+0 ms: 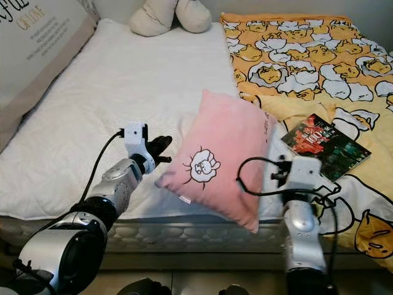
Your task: Clean up the room
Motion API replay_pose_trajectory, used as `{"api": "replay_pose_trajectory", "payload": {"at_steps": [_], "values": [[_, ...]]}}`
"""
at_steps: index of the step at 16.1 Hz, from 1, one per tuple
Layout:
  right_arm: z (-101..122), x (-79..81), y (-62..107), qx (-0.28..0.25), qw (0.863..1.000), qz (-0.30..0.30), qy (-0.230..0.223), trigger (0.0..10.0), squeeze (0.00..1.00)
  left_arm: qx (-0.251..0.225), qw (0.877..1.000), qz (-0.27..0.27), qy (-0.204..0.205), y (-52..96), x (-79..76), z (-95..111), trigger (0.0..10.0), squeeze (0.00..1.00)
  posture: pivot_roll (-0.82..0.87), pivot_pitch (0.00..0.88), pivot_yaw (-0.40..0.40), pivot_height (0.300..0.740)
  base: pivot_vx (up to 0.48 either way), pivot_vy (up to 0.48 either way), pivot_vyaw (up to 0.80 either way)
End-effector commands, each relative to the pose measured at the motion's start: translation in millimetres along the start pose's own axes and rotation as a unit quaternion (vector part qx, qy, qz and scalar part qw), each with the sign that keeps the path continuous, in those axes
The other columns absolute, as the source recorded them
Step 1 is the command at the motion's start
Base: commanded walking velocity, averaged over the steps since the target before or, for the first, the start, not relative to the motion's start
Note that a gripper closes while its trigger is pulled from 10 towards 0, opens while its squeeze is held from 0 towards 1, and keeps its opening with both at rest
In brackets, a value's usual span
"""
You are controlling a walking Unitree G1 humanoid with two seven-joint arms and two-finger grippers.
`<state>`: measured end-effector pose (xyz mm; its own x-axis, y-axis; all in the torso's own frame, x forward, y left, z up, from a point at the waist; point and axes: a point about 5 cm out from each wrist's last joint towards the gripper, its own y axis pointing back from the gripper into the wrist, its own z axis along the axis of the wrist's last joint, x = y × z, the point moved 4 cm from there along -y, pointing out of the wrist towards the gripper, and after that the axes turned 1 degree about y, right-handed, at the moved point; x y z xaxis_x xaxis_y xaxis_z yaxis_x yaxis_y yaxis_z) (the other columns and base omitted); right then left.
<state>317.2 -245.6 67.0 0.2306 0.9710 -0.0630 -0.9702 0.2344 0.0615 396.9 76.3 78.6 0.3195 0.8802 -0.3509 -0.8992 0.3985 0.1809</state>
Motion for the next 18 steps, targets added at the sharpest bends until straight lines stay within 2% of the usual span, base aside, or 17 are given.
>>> {"api": "replay_pose_trajectory", "payload": {"at_steps": [1,2,5,7,8,9,10,12,13,17,18], "values": [[-8.9,-1.2,2.2,0.015,1.0,-0.007,-0.018,10.0,1.0,-0.004,1.0,0.005,-0.006,0.7,2.2,1.1,10.0,0.0,-0.15,0.0,0.083,0.706,0.0,0.0,0.0],[-13.2,-3.0,2.4,0.026,0.999,-0.014,-0.032,10.0,1.0,-0.003,1.0,0.001,-0.009,0.9,0.3,-1.2,10.0,0.0,-0.15,0.0,0.083,0.706,0.0,0.0,0.0],[-13.8,-5.7,2.3,0.026,0.999,-0.015,-0.025,10.0,1.0,0.003,1.0,-0.003,-0.013,1.0,-3.2,-6.0,10.0,0.0,-0.15,0.0,0.083,0.706,0.0,0.0,0.0],[-10.9,-5.0,1.7,0.017,1.0,-0.011,-0.011,10.0,1.0,0.003,1.0,-0.004,-0.017,0.7,-4.1,-6.2,10.0,0.0,-0.15,0.0,0.081,0.706,0.0,0.0,0.0],[-8.1,0.0,1.7,0.007,1.0,-0.001,0.006,10.0,1.0,0.006,0.999,-0.001,-0.034,0.9,-4.0,-7.2,10.0,0.0,-0.15,0.0,0.08,0.706,0.0,0.0,0.0],[-8.4,5.0,1.8,0.005,1.0,0.001,0.009,10.0,1.0,0.006,0.993,0.011,-0.115,2.6,-0.9,-7.3,10.0,1.0,-0.15,0.0,0.076,0.706,0.0,0.0,0.0],[-8.4,6.0,1.8,0.005,1.0,0.002,0.01,10.0,1.0,0.006,0.991,0.012,-0.134,2.9,-0.7,-7.2,10.0,1.0,-0.15,0.0,0.076,0.706,0.0,0.0,0.0],[-7.8,10.8,2.6,-0.002,1.0,0.011,0.025,10.0,1.0,-0.001,0.976,0.033,-0.215,3.8,2.9,-3.1,10.0,1.0,-0.15,0.0,0.074,0.706,0.0,0.0,0.0],[-8.4,10.7,3.1,-0.003,0.999,0.01,0.03,10.0,1.0,-0.011,0.97,0.039,-0.24,4.1,3.0,0.1,10.0,1.0,-0.14,0.0,0.073,0.706,0.0,0.0,0.0],[-5.0,8.3,3.0,-0.019,0.998,0.002,0.057,10.0,1.0,-0.042,0.96,0.046,-0.273,5.7,0.6,5.8,10.0,1.0,-0.14,0.0,0.075,0.706,0.0,0.0,0.0],[-4.9,8.2,3.1,-0.02,0.998,0.001,0.058,10.0,1.0,-0.043,0.961,0.045,-0.27,5.9,0.3,5.3,10.0,1.0,-0.14,0.0,0.075,0.706,0.0,0.0,0.0]]}}
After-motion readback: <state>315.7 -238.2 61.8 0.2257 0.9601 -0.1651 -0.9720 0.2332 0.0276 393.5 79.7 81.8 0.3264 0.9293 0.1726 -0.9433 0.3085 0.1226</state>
